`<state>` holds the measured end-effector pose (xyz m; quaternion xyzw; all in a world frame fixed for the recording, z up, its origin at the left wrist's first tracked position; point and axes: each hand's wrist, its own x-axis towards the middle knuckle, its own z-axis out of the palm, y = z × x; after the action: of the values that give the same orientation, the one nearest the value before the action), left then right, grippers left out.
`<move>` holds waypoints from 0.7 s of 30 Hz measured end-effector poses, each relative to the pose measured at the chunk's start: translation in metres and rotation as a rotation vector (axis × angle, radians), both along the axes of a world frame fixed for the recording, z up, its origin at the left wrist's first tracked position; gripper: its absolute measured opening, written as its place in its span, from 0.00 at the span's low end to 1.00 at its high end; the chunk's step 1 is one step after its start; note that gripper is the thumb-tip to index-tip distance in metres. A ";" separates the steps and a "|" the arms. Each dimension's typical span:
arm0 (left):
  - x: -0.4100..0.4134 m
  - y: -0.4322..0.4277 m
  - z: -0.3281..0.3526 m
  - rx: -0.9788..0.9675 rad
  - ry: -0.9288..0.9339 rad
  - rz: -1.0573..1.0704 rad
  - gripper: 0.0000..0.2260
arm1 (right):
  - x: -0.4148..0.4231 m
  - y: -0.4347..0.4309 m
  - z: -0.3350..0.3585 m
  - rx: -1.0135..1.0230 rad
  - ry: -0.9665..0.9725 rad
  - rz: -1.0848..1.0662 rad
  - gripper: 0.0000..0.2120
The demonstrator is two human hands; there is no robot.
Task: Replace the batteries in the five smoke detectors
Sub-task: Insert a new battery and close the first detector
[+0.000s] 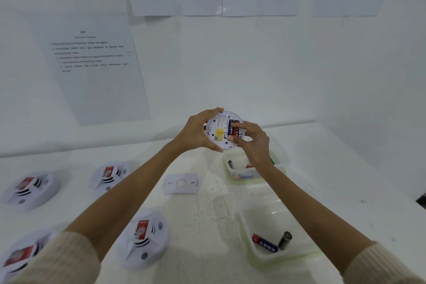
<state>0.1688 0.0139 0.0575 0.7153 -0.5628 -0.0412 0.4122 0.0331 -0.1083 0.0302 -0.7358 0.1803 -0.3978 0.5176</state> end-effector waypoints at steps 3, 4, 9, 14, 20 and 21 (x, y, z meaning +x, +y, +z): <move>0.000 0.002 0.003 -0.004 0.020 0.021 0.47 | 0.000 0.002 0.001 -0.017 -0.034 0.012 0.20; 0.000 0.003 0.003 -0.002 0.026 0.026 0.46 | 0.001 0.002 0.000 -0.036 -0.034 0.017 0.20; 0.002 0.027 0.002 0.023 0.042 0.085 0.45 | 0.007 0.009 0.001 -0.132 0.040 0.132 0.19; 0.006 0.074 -0.002 0.045 0.052 0.202 0.44 | 0.027 0.037 0.008 -0.138 0.088 0.279 0.19; 0.014 0.130 -0.011 0.078 0.067 0.284 0.43 | 0.048 0.079 0.002 -0.217 0.175 0.475 0.21; 0.014 0.137 -0.014 0.087 0.072 0.287 0.43 | 0.051 0.082 0.001 -0.231 0.205 0.503 0.21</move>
<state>0.1830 0.1508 0.0438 0.8037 -0.4372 -0.0316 0.4025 0.0845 -0.0260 0.0314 -0.8477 -0.0029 -0.1985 0.4920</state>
